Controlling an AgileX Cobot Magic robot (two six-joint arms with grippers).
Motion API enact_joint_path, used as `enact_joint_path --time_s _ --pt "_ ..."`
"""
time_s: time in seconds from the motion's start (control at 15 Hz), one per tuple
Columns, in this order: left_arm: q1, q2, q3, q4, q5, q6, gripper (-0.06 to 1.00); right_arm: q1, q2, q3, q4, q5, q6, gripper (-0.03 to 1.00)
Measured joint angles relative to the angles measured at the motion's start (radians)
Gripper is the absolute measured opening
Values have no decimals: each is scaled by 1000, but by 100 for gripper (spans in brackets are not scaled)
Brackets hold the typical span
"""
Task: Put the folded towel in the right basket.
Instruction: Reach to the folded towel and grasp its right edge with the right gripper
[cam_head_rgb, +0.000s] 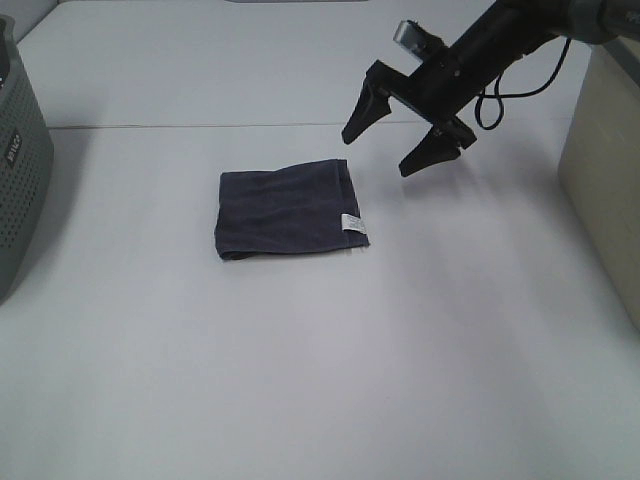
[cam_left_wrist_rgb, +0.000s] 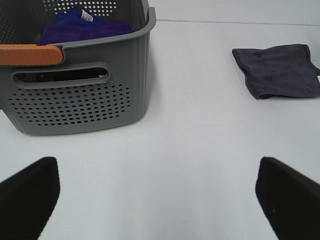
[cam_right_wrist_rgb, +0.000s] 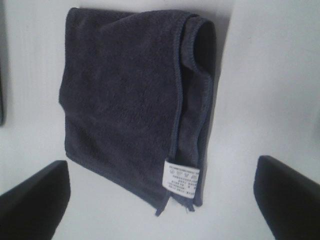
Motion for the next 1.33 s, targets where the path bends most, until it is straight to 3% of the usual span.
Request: enact_joint_path --time_s 0.6,0.87,0.93,1.0,1.07,1.2,1.33 --pt "0 0 0 0 0 0 99 13 101 -27 0 -52 1 95" --pt "0 0 0 0 0 0 99 102 149 -49 71 -87 11 94" --pt "0 0 0 0 0 0 99 172 177 -55 123 -133 19 91" --pt "0 0 0 0 0 0 99 201 183 -59 119 -161 32 84" --pt "0 0 0 0 0 0 99 227 189 -62 85 -204 54 71" --pt "0 0 0 0 0 0 99 268 193 -62 -5 -275 85 24" --pt "0 0 0 0 0 0 99 275 198 -62 -9 -288 90 5"
